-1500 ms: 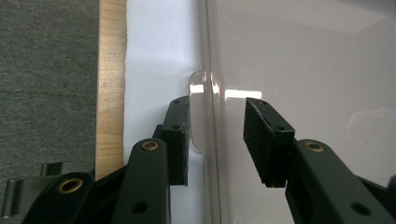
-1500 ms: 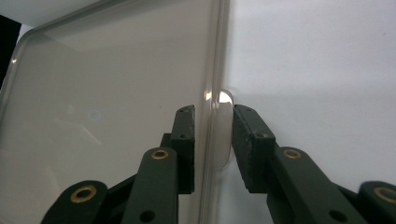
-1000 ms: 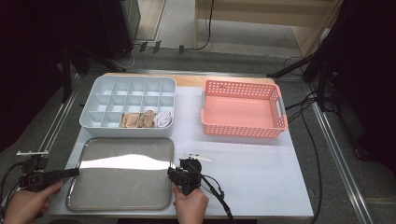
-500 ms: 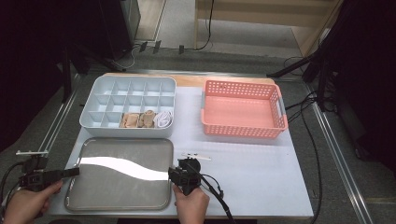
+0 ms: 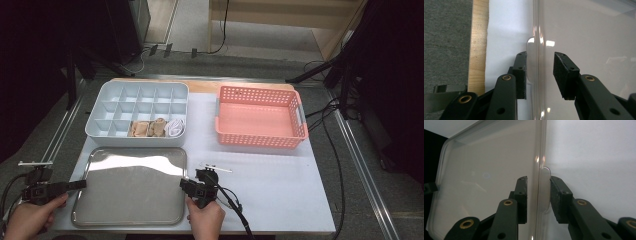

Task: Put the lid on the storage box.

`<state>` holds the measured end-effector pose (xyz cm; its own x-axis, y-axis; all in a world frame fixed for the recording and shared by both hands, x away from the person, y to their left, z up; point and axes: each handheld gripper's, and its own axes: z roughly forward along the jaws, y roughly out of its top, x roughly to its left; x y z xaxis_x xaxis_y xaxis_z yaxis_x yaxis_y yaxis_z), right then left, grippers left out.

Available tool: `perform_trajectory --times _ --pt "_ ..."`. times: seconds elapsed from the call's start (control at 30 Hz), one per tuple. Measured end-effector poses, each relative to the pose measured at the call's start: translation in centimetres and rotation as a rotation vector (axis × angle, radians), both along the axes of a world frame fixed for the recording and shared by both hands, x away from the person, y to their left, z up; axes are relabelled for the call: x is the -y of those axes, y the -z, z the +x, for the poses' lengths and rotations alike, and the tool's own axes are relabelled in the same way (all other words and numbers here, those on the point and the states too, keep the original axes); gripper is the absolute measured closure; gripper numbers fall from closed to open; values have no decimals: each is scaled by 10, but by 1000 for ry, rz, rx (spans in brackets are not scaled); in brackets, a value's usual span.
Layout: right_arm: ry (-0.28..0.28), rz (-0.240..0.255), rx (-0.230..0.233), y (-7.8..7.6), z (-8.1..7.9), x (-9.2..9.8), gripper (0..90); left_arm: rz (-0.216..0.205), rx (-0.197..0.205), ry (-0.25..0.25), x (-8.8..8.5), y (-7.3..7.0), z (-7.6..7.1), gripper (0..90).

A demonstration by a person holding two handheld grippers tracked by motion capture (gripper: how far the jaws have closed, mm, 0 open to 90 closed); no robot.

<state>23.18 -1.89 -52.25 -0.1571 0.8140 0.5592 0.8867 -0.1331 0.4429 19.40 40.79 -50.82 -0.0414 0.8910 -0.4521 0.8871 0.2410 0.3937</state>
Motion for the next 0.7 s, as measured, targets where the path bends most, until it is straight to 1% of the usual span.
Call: perform_trajectory --times 0.07,0.17,0.23,0.3,0.37,0.43,0.47,0.53,0.57,0.6,0.7 --pt "-9 -5 4 0 0 0 705 -3 4 2 -1 0 0 657" --pt "-21 -23 -5 -3 1 -1 705 -7 7 6 -1 0 -1 663" --pt "-29 -35 -8 -4 0 -1 706 -26 9 1 -3 1 -1 670" --pt "-35 -33 -4 -5 -1 0 714 -34 4 1 -4 1 -2 677" --pt "-35 -25 -4 -7 -1 1 725 -33 2 0 -5 0 -2 677" --pt "-40 -12 -1 -10 -2 3 734 -43 14 -3 -5 -2 -4 678" --pt "-41 -5 -1 -10 -2 3 736 -40 17 2 -5 -4 -5 678" --pt "-44 -9 7 -13 -4 4 737 -35 29 -3 -3 -7 -6 678" --pt "-40 -7 5 -14 -5 4 738 -34 30 5 -3 -8 -7 678" --pt "-41 -9 13 -15 -5 4 738 -34 32 7 -3 -10 -7 681" --pt "-42 -12 14 -18 -5 6 738 -29 54 9 -1 -17 -7 689"
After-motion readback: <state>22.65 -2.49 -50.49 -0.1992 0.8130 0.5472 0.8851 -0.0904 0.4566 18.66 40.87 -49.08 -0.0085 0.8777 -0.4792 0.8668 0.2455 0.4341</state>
